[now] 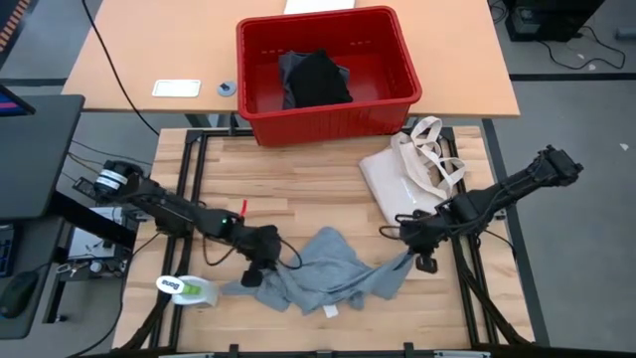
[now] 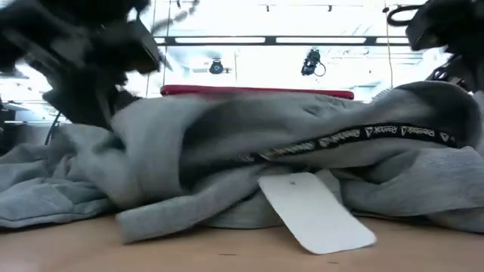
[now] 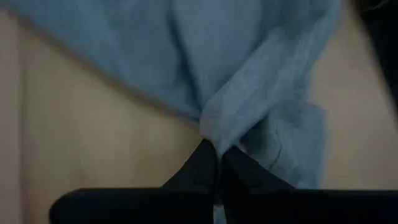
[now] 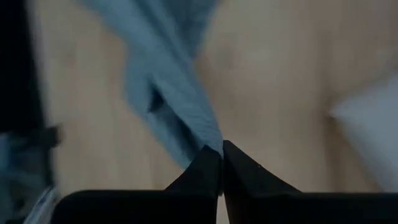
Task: Fold Laundry from Bin
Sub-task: Fold the gray shirt
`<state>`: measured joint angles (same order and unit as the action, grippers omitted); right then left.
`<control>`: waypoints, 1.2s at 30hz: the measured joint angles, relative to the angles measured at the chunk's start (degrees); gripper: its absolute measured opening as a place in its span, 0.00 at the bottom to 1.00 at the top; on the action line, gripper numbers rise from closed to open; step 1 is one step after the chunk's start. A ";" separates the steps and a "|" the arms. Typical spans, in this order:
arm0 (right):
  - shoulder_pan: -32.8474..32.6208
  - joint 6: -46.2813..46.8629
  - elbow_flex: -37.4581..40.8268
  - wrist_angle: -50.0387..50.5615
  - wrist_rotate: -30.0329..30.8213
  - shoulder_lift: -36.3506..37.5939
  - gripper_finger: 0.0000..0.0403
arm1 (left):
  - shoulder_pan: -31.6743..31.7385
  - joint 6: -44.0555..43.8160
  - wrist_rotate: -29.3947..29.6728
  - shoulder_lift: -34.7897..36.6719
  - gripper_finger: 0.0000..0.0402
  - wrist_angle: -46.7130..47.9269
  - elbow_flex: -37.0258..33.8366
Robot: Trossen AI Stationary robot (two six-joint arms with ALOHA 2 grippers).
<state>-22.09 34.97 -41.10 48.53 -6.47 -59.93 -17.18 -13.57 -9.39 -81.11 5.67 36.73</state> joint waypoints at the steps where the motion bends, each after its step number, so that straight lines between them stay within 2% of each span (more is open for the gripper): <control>1: 0.51 1.37 0.02 0.60 1.60 0.03 0.05 | -0.73 -0.48 -0.06 1.47 0.03 1.03 -0.02; 4: 1.55 5.41 0.02 1.67 6.61 -0.08 0.06 | -2.28 -2.33 0.35 5.28 0.03 0.93 0.44; 9: 2.87 8.33 0.02 0.20 8.49 -0.70 0.09 | -3.09 -9.41 10.39 10.21 0.10 0.28 0.46; 14: 3.84 7.92 0.00 -1.42 8.56 -0.93 0.12 | -3.68 -6.84 16.23 10.87 0.29 2.11 0.41; 18: 3.92 7.62 0.00 -1.79 8.43 -0.95 0.13 | -2.66 -5.88 17.48 10.60 0.48 3.68 0.38; 21: 3.92 7.33 0.00 -1.75 8.41 -0.95 0.12 | -3.85 -4.86 17.78 10.71 0.58 3.54 1.68; 24: 3.92 7.27 0.00 -1.72 8.41 -0.97 0.13 | -8.47 -4.15 21.41 9.52 0.59 2.25 3.66; 27: 3.92 6.90 0.00 -1.74 8.42 -0.97 0.13 | -12.98 -2.88 26.12 5.54 0.56 2.93 4.68; 30: 3.92 6.88 0.00 -1.82 8.47 -0.97 0.13 | -16.17 -3.69 27.60 0.72 0.52 2.68 5.98; 34: 3.92 6.88 0.00 -2.54 8.56 -0.95 0.13 | -18.22 -6.63 28.12 -5.64 0.46 6.59 7.81; 36: 3.92 6.88 0.00 -2.71 8.56 -0.97 0.13 | -18.57 -8.06 31.29 -8.17 0.45 11.07 10.27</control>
<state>-18.17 41.85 -41.10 45.82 2.09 -60.90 -35.75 -21.63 21.90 -89.28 16.75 47.00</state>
